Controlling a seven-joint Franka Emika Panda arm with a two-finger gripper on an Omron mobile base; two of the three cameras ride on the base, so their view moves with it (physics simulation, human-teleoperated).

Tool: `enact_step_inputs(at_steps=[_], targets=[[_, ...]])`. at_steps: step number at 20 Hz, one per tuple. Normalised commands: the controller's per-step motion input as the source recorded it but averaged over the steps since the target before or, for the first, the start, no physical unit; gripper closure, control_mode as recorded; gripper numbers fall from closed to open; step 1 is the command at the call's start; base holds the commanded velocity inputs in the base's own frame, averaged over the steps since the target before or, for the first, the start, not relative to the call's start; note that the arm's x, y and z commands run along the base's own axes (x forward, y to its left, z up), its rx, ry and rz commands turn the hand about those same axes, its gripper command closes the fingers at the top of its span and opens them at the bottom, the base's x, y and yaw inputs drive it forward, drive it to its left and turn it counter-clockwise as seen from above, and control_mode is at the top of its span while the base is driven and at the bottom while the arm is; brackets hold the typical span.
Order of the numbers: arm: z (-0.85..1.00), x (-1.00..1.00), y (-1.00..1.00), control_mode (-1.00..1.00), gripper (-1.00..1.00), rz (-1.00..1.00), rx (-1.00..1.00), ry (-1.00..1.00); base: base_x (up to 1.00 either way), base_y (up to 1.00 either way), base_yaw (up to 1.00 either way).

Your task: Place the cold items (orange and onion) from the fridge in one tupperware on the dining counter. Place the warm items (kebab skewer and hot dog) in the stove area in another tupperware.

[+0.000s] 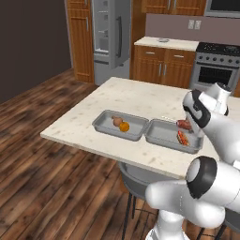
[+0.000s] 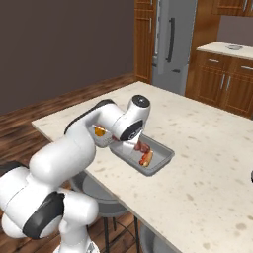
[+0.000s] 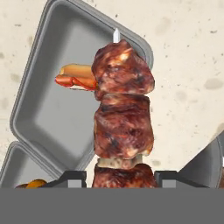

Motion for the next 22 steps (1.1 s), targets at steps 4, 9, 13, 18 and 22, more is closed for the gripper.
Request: enact_step_inputs(at_steps=[4,9,13,18,22], targets=[[-0.29,0.39,-0.15,-1.00,1.00,0.00,-0.06,0.00,0.00,0.00,0.00],[-0.46,0.43,-0.05,-1.00,1.00,0.00,-0.11,0.02,0.00,0.00,0.00],[-0.52,0.58,0.00,-1.00,1.00,0.00,-0.10,0.04,0.00,0.00,0.00],[-0.42,0.62,-0.11,-1.00,1.00,0.00,-0.02,0.05,0.00,0.00,0.00],[-0.41,0.47,-0.46,-1.00,1.00,0.00,0.00,0.10,0.00,0.00,0.00]])
